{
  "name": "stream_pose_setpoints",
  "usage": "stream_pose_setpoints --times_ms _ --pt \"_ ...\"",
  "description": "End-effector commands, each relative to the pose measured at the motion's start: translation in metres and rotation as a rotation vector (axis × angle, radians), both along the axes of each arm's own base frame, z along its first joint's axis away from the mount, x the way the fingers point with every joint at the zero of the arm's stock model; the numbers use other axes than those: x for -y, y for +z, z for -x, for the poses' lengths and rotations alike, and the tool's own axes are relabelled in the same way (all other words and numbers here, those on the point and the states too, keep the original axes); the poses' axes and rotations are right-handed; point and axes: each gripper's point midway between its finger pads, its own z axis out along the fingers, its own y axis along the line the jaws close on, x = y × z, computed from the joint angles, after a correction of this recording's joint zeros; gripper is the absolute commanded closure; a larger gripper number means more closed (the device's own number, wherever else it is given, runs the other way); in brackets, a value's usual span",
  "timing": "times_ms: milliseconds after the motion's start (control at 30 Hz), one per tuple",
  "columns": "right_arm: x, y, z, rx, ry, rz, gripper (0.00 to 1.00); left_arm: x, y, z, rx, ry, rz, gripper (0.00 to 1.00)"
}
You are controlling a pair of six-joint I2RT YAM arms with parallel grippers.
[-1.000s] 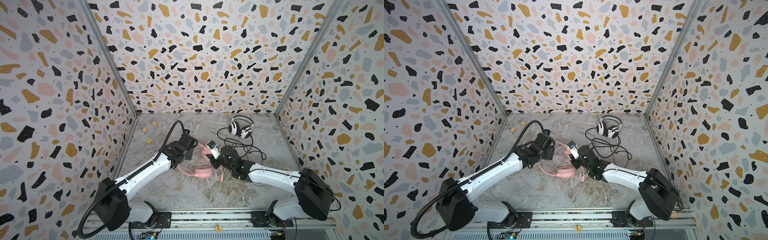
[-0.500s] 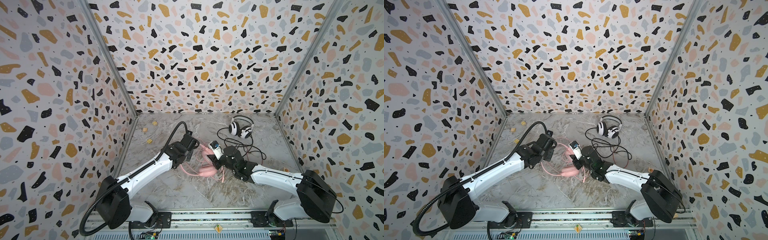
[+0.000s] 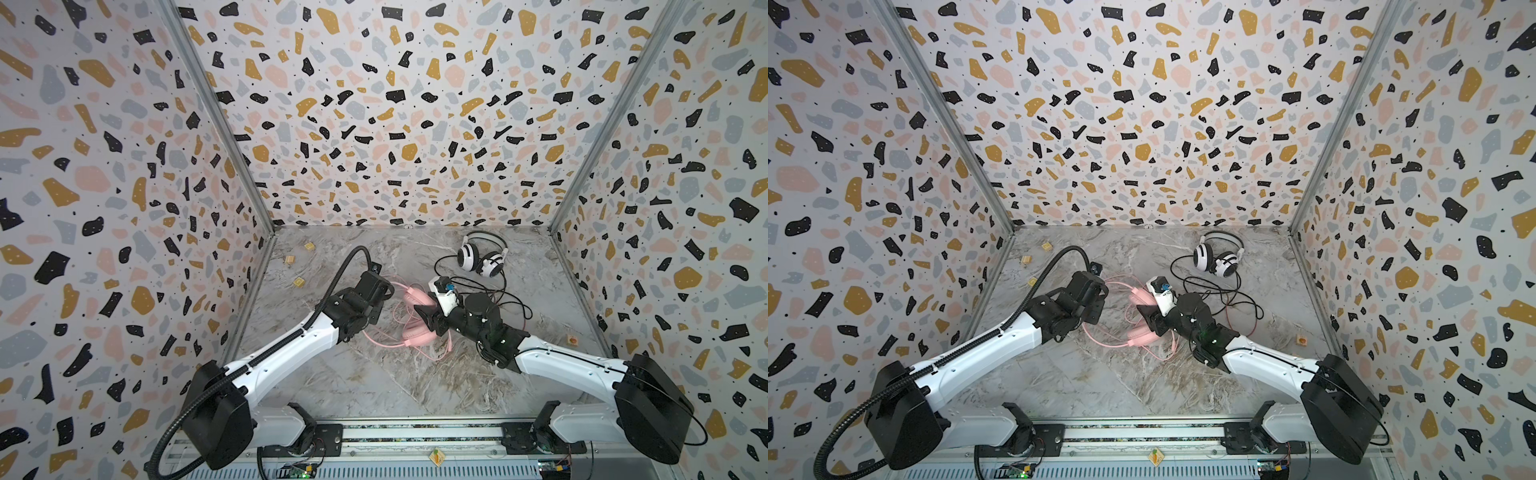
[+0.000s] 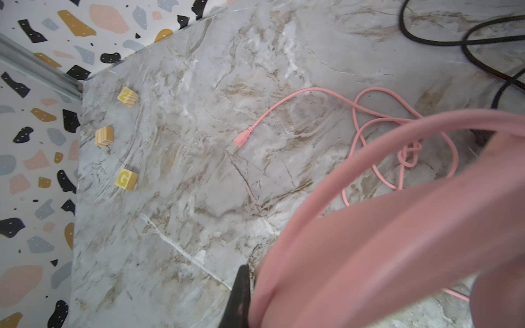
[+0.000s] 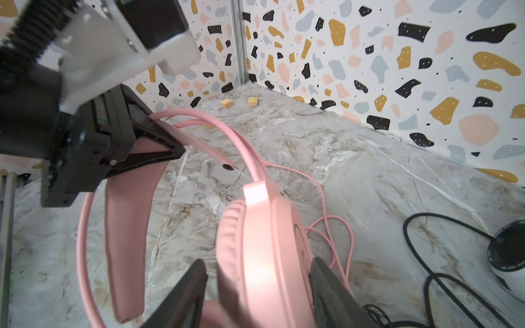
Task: Wrap the headphones
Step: 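Grasp the pink headband with the left gripper while the right gripper holds the ear cup, then hold the headband with the left gripper while the right gripper moves to the cable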
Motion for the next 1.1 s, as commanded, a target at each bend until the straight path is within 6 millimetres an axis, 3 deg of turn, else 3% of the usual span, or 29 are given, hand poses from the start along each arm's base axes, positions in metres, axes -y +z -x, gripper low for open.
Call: stream_pose_setpoints --times_ms 0,133,500,667,833,1067 --pt "-0.001 0.023 0.006 0.012 0.031 -0.093 0.33 -0.014 0.036 -0.015 0.122 0.098 0.079 1.0" --pt "0.005 0.032 0.007 0.007 0.043 -0.132 0.26 -0.026 0.037 -0.018 0.097 0.114 0.135 1.0" --pt "0.022 0.043 0.01 0.034 0.02 -0.218 0.25 -0.068 0.06 -0.011 0.131 0.188 0.154 1.0" --pt "0.037 0.038 -0.001 0.008 -0.013 -0.233 0.25 -0.082 0.077 -0.011 0.139 0.199 0.2 1.0" --pt "0.056 0.033 -0.013 -0.043 -0.026 -0.297 0.25 -0.079 0.099 -0.016 0.145 0.167 0.238 1.0" --pt "0.05 0.01 -0.027 -0.128 -0.006 -0.269 0.25 -0.048 0.114 -0.012 0.084 -0.005 0.309 1.0"
